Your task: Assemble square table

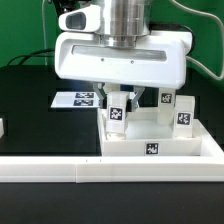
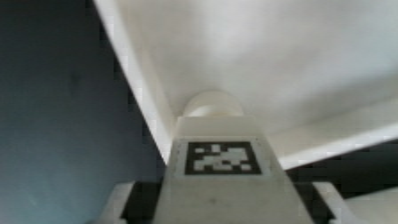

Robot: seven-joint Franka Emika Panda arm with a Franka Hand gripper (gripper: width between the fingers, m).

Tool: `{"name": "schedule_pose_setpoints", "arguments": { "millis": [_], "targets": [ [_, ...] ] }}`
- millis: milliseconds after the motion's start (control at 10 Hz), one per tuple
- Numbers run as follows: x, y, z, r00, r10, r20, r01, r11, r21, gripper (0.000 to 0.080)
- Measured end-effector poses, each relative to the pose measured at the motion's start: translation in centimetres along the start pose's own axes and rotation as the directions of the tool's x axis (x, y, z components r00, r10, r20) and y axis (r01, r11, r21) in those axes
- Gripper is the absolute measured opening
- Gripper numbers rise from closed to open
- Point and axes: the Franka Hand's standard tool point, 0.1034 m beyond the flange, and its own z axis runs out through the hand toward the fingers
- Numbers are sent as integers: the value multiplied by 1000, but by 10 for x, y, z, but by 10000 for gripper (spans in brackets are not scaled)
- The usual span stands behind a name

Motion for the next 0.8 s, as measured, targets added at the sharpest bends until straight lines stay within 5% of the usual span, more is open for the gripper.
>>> {"name": "schedule_pose_setpoints", "arguments": {
  "millis": [800],
  "targets": [
    [-3,-5,1,770,639,11,-639,770,3,290]
  ]
}}
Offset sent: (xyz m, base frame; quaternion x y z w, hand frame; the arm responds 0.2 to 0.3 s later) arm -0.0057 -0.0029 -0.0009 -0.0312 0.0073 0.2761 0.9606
